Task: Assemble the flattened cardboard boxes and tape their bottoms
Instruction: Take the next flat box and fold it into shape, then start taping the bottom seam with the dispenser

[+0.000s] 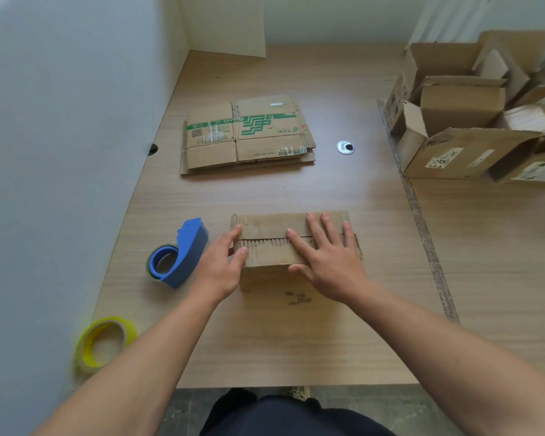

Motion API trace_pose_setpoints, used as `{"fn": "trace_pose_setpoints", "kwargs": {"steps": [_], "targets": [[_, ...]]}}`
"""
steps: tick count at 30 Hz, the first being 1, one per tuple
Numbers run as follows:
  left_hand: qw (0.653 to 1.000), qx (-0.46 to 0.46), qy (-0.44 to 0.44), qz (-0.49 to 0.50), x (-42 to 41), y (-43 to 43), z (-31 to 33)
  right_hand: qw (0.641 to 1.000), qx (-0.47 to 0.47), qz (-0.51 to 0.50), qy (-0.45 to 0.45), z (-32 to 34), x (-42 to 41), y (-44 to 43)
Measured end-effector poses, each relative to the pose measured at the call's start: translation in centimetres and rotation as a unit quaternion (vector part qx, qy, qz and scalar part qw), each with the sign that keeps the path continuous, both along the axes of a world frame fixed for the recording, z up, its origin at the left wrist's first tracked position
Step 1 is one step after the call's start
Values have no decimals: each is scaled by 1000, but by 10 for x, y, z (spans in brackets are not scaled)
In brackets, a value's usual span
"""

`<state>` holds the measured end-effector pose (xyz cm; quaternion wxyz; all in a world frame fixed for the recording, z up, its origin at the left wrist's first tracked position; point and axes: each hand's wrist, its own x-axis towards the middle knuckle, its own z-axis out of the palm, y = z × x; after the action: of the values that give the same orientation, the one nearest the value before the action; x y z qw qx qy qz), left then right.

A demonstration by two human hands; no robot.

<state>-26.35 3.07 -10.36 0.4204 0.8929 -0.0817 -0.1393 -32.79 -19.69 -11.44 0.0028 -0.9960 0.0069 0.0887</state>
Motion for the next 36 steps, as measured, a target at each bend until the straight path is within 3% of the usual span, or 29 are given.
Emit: {"fn": "trace_pose_setpoints", "kwargs": {"steps": [6,11,14,23,27,31,36], "targets": [[1000,-22,19,11,-14,2,-6,1000,11,7,-5,-4,-20,-3],[999,-2,49,-17,-44,-32,-27,998,32,-8,51,-23,-52,-37],[998,-23,55,-16,-50,-36,-34,997,52,-36,33,-36,-62,-27],[997,54,16,-44,-38,14,-34,993,117,-2,-29,-30,-40,15],[988,124,-45,-86,-28,25,-24,991,128,18,-29,-32,-30,36],[962,215,-165,-18,2,45,-6,986,164,-4,-37,-39,-30,45],[929,365,-63,-1,28,75,-13,978,198,-16,-63,-37,-30,48]]}}
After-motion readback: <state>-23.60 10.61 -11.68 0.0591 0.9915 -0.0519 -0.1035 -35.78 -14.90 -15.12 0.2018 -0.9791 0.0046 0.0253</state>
